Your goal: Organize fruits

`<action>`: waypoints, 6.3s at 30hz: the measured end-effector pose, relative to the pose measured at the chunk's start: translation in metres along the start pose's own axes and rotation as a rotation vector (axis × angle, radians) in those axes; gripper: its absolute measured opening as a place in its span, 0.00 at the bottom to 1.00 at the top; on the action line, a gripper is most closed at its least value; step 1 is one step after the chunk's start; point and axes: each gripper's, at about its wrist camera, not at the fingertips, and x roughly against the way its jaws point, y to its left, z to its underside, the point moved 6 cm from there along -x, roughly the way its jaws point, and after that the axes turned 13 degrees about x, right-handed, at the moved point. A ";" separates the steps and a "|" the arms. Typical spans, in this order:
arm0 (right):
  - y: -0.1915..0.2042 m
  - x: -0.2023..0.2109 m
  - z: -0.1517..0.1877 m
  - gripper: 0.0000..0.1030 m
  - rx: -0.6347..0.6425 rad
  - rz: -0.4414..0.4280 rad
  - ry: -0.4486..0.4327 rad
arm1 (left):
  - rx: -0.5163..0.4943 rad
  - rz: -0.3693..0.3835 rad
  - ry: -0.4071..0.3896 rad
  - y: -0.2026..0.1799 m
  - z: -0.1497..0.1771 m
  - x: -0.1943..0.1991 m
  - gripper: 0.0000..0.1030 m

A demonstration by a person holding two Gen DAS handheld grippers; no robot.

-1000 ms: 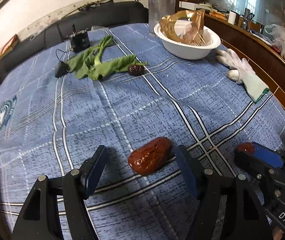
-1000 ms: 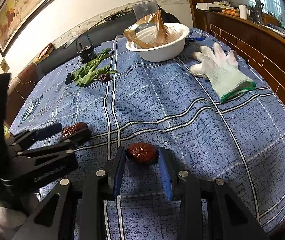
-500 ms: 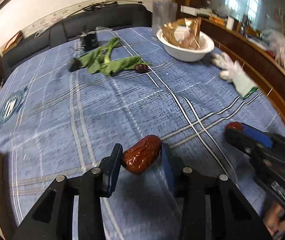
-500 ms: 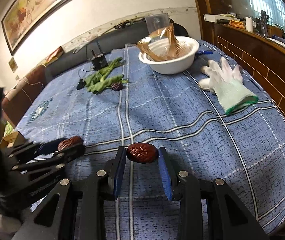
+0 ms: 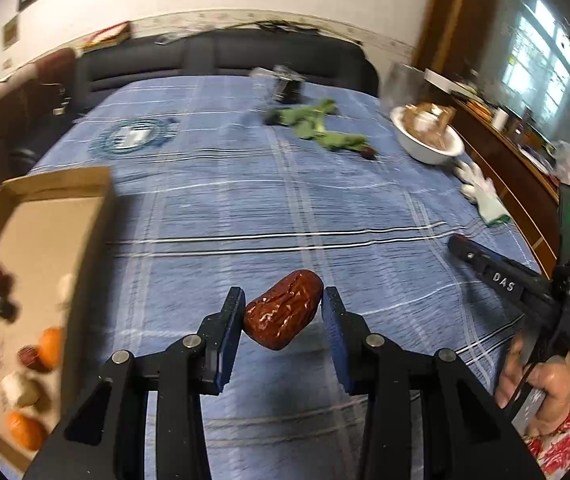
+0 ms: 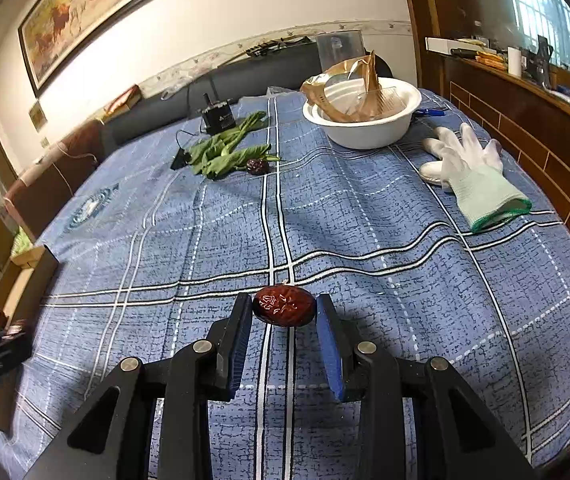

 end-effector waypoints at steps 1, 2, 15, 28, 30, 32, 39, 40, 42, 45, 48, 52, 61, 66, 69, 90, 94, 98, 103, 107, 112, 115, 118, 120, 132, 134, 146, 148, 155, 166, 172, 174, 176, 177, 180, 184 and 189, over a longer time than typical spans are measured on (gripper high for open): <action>0.004 0.003 -0.001 0.34 0.007 0.005 0.002 | 0.005 -0.016 -0.016 0.007 0.000 0.006 0.37; 0.006 0.006 -0.001 0.34 0.009 0.000 0.001 | 0.009 -0.032 -0.035 0.014 0.001 0.013 0.37; 0.118 0.073 0.013 0.35 0.135 -0.169 -0.038 | -0.022 -0.045 -0.148 0.025 0.011 0.066 0.37; 0.169 0.086 0.034 0.35 0.210 -0.188 -0.055 | -0.009 -0.055 -0.174 0.036 0.021 0.083 0.37; 0.171 0.087 0.035 0.35 0.218 -0.185 -0.056 | -0.006 -0.056 -0.176 0.036 0.021 0.085 0.37; 0.172 0.087 0.036 0.35 0.217 -0.187 -0.054 | -0.006 -0.060 -0.181 0.037 0.021 0.086 0.37; 0.177 0.088 0.040 0.35 0.219 -0.195 -0.048 | -0.009 -0.064 -0.185 0.037 0.023 0.088 0.37; 0.178 0.088 0.040 0.35 0.221 -0.197 -0.049 | -0.009 -0.065 -0.186 0.037 0.023 0.088 0.37; 0.180 0.090 0.040 0.35 0.226 -0.198 -0.052 | -0.007 -0.063 -0.185 0.037 0.023 0.088 0.37; 0.183 0.091 0.040 0.35 0.230 -0.204 -0.054 | -0.007 -0.063 -0.185 0.038 0.024 0.088 0.37; 0.186 0.091 0.040 0.35 0.234 -0.208 -0.053 | -0.007 -0.063 -0.183 0.038 0.024 0.088 0.37; 0.189 0.089 0.041 0.35 0.237 -0.211 -0.049 | 0.002 -0.063 -0.177 0.042 0.024 0.087 0.37; 0.192 0.080 0.045 0.35 0.230 -0.221 -0.023 | 0.017 -0.065 -0.158 0.051 0.024 0.079 0.37; 0.194 0.074 0.047 0.35 0.234 -0.224 -0.009 | 0.015 -0.063 -0.147 0.054 0.023 0.074 0.37; 0.197 0.072 0.048 0.35 0.236 -0.226 -0.002 | 0.018 -0.064 -0.146 0.057 0.022 0.072 0.37; 0.269 0.049 0.005 0.35 0.340 -0.331 0.029 | 0.255 -0.225 -0.170 0.212 -0.004 0.097 0.38; 0.297 0.039 -0.006 0.35 0.356 -0.383 0.034 | 0.293 -0.244 -0.166 0.237 -0.002 0.097 0.38; 0.326 0.025 -0.019 0.35 0.362 -0.435 0.038 | 0.291 -0.238 -0.150 0.242 0.001 0.089 0.38; 0.358 -0.001 -0.034 0.35 0.347 -0.496 0.075 | 0.290 -0.242 -0.129 0.247 0.002 0.077 0.38; 0.379 -0.024 -0.038 0.36 0.347 -0.520 0.115 | 0.289 -0.256 -0.117 0.253 -0.001 0.069 0.38; 0.394 -0.045 -0.034 0.36 0.364 -0.509 0.156 | 0.290 -0.253 -0.112 0.256 -0.003 0.063 0.38; 0.398 -0.052 -0.030 0.36 0.374 -0.500 0.170 | 0.284 -0.265 -0.107 0.256 -0.003 0.059 0.38; 0.399 -0.055 -0.027 0.36 0.390 -0.485 0.172 | 0.270 -0.285 -0.113 0.254 -0.003 0.056 0.38; 0.399 -0.054 -0.026 0.36 0.399 -0.478 0.167 | 0.265 -0.292 -0.118 0.254 -0.004 0.055 0.38; 0.407 -0.053 -0.024 0.36 0.434 -0.468 0.148 | 0.291 -0.281 -0.118 0.257 -0.005 0.057 0.58; 0.405 -0.051 -0.026 0.36 0.427 -0.467 0.140 | 0.294 -0.277 -0.118 0.256 -0.005 0.059 0.59; 0.379 -0.019 -0.037 0.36 0.372 -0.459 0.081 | 0.273 -0.269 -0.146 0.235 -0.002 0.080 0.68; 0.373 -0.013 -0.035 0.36 0.359 -0.456 0.075 | 0.264 -0.267 -0.153 0.229 -0.002 0.085 0.69; 0.342 0.012 -0.028 0.36 0.311 -0.439 0.044 | 0.214 -0.270 -0.187 0.202 0.001 0.103 0.69; 0.278 0.047 -0.004 0.39 0.253 -0.357 -0.001 | 0.145 -0.336 -0.297 0.157 0.007 0.134 0.80; 0.265 0.068 0.009 0.40 0.276 -0.318 -0.038 | 0.113 -0.340 -0.340 0.132 0.010 0.144 0.83; 0.263 0.075 0.012 0.40 0.290 -0.307 -0.053 | 0.102 -0.344 -0.349 0.124 0.011 0.146 0.84; 0.260 0.080 0.014 0.41 0.297 -0.298 -0.066 | 0.092 -0.346 -0.356 0.116 0.013 0.146 0.85; 0.259 0.083 0.015 0.41 0.299 -0.296 -0.071 | 0.088 -0.344 -0.356 0.114 0.014 0.147 0.85; 0.255 0.088 0.018 0.43 0.299 -0.290 -0.082 | 0.076 -0.337 -0.351 0.106 0.016 0.145 0.86; 0.247 0.089 0.021 0.43 0.289 -0.280 -0.084 | 0.061 -0.333 -0.341 0.098 0.019 0.140 0.86; 0.233 0.088 0.024 0.44 0.258 -0.272 -0.080 | 0.058 -0.330 -0.342 0.092 0.021 0.137 0.86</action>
